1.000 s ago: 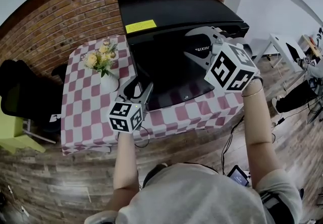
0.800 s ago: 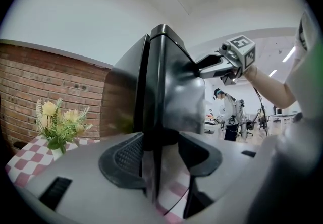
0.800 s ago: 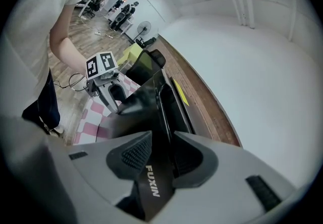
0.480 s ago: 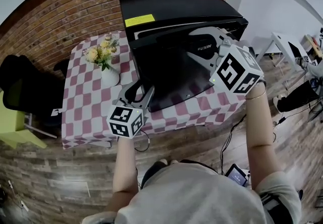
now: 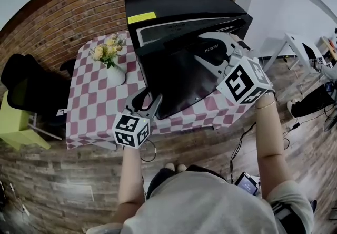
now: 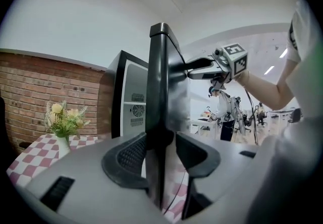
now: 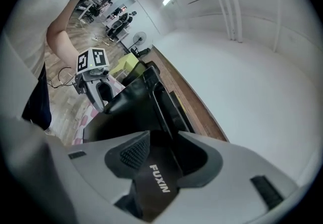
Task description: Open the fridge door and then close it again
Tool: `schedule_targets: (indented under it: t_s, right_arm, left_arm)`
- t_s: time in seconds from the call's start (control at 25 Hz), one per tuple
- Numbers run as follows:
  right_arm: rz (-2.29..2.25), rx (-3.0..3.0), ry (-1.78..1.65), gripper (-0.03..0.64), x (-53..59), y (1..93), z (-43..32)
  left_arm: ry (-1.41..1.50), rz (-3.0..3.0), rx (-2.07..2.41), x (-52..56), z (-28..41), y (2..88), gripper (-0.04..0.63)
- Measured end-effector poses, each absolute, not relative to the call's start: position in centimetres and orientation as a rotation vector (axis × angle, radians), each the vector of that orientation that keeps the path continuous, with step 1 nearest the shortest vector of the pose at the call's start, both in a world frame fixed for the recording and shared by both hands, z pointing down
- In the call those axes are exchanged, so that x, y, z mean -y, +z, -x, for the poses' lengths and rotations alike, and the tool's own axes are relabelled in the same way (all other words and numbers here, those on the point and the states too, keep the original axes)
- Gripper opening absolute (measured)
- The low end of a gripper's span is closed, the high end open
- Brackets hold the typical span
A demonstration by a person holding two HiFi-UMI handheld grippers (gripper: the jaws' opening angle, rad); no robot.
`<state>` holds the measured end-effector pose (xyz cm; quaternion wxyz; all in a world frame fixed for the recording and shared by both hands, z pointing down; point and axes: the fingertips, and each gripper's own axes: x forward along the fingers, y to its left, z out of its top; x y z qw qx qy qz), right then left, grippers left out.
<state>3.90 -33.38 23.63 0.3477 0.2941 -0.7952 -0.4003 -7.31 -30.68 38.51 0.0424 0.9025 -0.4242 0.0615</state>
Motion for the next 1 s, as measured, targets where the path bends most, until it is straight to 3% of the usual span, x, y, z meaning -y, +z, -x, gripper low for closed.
schedule_targets:
  t_s: [0.12,0.2,0.64,1.0]
  right_arm:
    - [-0.779,2.123,-1.034,0.233,32.5,24.0,-4.1]
    - [-0.806,2.18,-1.024,0.252,31.8,24.0,-4.4]
    - [-1.04,2.392,-0.903,0.202,27.2,25.4,-6.1]
    - [-1.219,2.568,-0.537,0.19,22.5,30.4,-3.9]
  left_arm:
    - [0.18,-2.743,1.326,29.8,6.7,38.5,0.183]
    - [0.177,-2.733,1.341,29.2,6.4,38.5,0.183]
    - [0.203,-2.781,1.214,25.3,4.7,38.5,0.183]
    - [0.283,-2.901,1.035,21.8,3.0,38.8,0.183]
